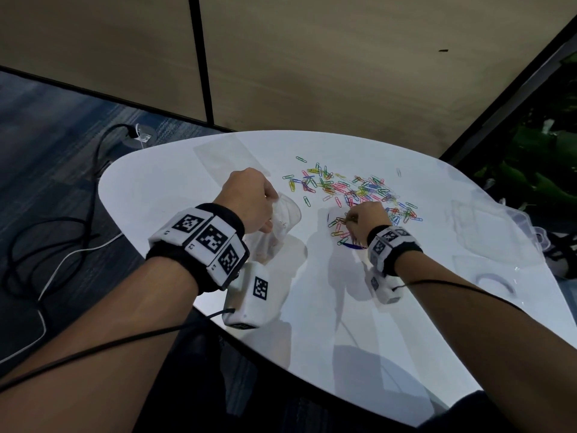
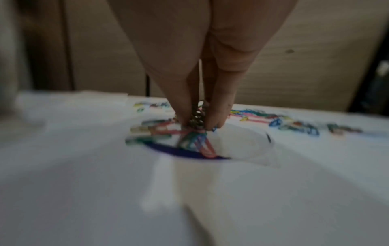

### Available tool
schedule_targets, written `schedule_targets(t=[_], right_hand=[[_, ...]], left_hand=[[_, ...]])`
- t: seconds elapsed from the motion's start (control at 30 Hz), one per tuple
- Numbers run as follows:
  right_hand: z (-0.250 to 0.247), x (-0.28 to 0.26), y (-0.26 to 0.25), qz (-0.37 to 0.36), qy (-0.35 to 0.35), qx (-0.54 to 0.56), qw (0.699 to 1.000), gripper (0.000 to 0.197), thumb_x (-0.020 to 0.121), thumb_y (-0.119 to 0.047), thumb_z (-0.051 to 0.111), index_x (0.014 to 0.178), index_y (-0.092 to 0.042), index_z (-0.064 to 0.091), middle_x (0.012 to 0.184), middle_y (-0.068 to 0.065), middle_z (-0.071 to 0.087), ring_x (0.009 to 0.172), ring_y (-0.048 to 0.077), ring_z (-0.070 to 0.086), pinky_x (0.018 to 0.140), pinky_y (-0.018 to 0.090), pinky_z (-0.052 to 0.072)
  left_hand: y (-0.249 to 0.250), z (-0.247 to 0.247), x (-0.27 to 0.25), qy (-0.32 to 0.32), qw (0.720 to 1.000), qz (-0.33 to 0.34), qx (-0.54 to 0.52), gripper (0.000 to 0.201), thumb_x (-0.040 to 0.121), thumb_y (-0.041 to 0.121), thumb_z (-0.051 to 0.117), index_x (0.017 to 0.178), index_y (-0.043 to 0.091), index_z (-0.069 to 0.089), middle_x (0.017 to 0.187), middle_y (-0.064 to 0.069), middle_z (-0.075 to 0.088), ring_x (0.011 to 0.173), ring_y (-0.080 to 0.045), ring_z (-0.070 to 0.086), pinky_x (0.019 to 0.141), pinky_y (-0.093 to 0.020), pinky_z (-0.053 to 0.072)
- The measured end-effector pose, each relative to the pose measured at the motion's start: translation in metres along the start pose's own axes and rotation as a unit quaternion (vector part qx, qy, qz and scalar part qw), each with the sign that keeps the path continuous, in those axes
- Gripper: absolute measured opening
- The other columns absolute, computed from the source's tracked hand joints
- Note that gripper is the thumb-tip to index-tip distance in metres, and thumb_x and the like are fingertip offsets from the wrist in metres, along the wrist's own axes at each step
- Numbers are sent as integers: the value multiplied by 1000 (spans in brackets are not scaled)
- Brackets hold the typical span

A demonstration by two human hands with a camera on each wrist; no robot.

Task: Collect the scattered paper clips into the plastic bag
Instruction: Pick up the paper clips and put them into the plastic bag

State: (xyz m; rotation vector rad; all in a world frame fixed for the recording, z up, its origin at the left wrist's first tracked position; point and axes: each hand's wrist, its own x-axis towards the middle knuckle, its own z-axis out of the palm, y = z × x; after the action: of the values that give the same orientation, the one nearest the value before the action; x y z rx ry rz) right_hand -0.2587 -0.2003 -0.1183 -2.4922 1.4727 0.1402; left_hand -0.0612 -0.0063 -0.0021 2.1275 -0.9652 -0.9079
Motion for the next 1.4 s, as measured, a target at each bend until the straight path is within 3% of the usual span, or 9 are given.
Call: schedule_targets(t=[0.1, 0.2, 0.3, 0.37, 0.8, 0.97, 1.1, 1.27, 1.4], right_hand=[[-9, 2, 15, 101, -20, 222, 970, 10, 78, -27, 79, 87, -22, 79, 93, -3, 74, 89, 19, 69, 89, 26, 53], [-26, -5, 13, 172, -45, 525, 833, 12, 76, -16, 82, 85, -10, 77, 99, 11, 75, 90, 25, 70, 85, 31, 59], [-56, -26, -12, 113, -87, 689, 710, 22, 86, -5, 71, 105, 6, 68, 100, 15, 69, 93, 24, 68, 78, 23, 59], [-73, -46, -36, 52, -132, 712, 688, 22, 87, -7, 70, 105, 5, 68, 94, 11, 70, 91, 22, 69, 80, 21, 57], [-62, -85, -100, -130, 0, 268, 955, 16, 87, -7, 62, 85, -7, 78, 72, 6, 73, 61, 14, 63, 63, 24, 51], [-71, -85, -97, -172, -48, 203, 963, 31, 90, -4, 51, 106, -15, 76, 85, -2, 68, 74, 13, 58, 69, 16, 43], [-76, -64, -57, -3, -26, 422, 906, 25, 86, 2, 62, 106, -9, 73, 91, 9, 73, 76, 24, 72, 70, 35, 62], [-38, -56, 4, 196, -185, 144, 952, 102, 63, -49, 86, 142, -4, 39, 134, 17, 53, 92, 26, 69, 83, 44, 59], [-4, -55, -2, 185, -108, 72, 974, 98, 66, -59, 77, 142, -12, 37, 140, 17, 36, 118, 31, 52, 96, 37, 46]], left_hand=[[3, 2, 0, -6, 1000, -3, -3, 26, 97, -5, 49, 110, 3, 71, 81, -18, 71, 66, -32, 76, 74, -42, 65], [7, 6, 1, -8, 1000, -2, 4, 26, 97, -5, 49, 109, 4, 71, 80, -16, 70, 64, -30, 76, 74, -41, 65], [12, 11, 2, -12, 1000, -2, 7, 26, 96, -5, 50, 109, 3, 71, 85, -18, 70, 64, -30, 76, 74, -41, 65], [15, 15, 1, -16, 1000, -1, 7, 27, 95, -6, 50, 108, 3, 71, 88, -19, 72, 66, -31, 77, 75, -42, 65], [27, 29, -4, -23, 999, 26, -10, 25, 96, -3, 49, 101, -1, 73, 82, -25, 74, 68, -36, 77, 74, -45, 65], [29, 32, -2, -21, 999, 28, -6, 24, 95, -4, 50, 98, -2, 74, 82, -24, 74, 68, -36, 77, 74, -45, 65], [24, 30, 1, -17, 1000, 13, -6, 25, 96, -3, 51, 106, 3, 72, 84, -20, 73, 66, -33, 77, 76, -43, 65], [21, 23, 2, -14, 1000, 6, -7, 24, 97, -3, 51, 107, 4, 71, 90, -21, 73, 69, -33, 77, 77, -43, 65], [17, 20, 2, -10, 1000, -1, -11, 24, 96, -4, 51, 107, 3, 71, 87, -20, 73, 67, -32, 77, 76, -42, 65]])
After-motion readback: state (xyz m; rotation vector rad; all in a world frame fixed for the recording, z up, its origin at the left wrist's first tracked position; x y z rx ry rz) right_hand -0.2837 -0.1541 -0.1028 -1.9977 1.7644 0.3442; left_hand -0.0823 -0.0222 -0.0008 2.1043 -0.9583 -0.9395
